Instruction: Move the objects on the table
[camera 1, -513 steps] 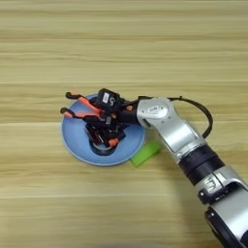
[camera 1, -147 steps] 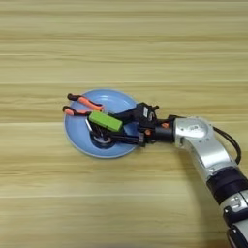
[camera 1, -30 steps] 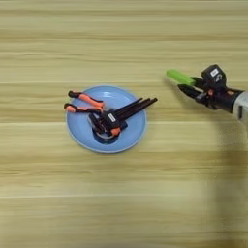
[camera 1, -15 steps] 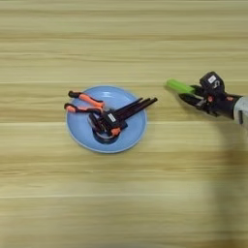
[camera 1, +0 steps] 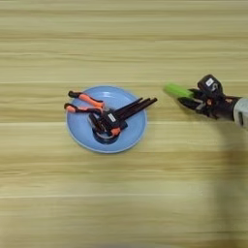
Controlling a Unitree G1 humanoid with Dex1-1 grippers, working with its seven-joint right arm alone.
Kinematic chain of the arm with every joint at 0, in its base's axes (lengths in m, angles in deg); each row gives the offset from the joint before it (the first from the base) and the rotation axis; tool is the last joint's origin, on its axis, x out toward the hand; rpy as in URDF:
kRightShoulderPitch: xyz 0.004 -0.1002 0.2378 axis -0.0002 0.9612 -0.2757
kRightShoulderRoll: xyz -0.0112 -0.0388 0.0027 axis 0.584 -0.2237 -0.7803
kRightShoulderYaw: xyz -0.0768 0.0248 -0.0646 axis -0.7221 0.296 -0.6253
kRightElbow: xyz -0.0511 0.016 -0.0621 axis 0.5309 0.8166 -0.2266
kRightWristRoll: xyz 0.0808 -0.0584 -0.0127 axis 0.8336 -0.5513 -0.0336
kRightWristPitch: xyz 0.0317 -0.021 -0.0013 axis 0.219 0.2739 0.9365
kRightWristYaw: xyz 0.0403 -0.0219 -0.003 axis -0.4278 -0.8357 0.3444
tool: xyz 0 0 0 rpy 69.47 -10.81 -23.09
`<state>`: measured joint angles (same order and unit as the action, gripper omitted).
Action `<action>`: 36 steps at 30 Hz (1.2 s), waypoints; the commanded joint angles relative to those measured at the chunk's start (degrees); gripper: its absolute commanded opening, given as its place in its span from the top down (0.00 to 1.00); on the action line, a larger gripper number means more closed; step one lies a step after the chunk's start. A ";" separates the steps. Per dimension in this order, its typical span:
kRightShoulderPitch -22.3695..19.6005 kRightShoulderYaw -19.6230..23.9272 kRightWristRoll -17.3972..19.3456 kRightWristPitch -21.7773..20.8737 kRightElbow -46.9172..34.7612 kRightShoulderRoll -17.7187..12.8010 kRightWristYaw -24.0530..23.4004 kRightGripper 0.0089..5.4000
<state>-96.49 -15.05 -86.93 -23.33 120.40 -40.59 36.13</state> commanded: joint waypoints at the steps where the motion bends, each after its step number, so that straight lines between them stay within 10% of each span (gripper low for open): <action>1: -3.68 -0.10 -0.05 -0.58 -2.64 -2.85 -0.41 0.72; 36: 1.29 -1.33 0.01 -4.65 -5.81 -5.32 14.56 0.72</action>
<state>-91.95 -16.73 -87.51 -27.30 117.48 -43.02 52.50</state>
